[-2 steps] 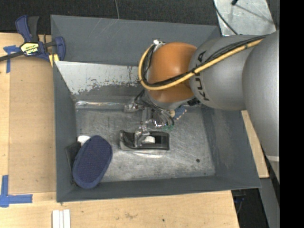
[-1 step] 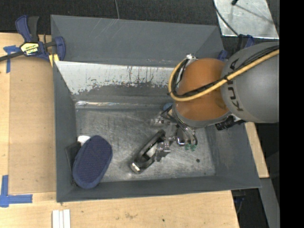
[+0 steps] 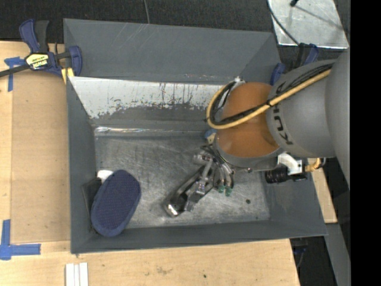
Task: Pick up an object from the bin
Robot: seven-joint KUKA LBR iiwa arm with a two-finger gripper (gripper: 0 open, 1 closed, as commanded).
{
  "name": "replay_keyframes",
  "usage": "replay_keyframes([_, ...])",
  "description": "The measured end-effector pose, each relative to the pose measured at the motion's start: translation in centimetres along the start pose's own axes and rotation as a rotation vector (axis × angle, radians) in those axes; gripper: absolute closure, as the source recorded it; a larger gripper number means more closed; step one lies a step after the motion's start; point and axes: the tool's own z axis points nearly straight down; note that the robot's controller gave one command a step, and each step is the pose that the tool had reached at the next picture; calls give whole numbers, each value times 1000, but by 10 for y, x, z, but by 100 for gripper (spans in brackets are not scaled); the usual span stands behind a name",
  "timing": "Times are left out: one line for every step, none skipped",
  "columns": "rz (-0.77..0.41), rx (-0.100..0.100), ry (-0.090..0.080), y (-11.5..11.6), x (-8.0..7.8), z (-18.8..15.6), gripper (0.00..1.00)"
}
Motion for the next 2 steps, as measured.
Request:
replay_keyframes([182,-4,-14,-32,-15,-3,0])
replay_keyframes([164,-7,-15,-24,-17,1,0])
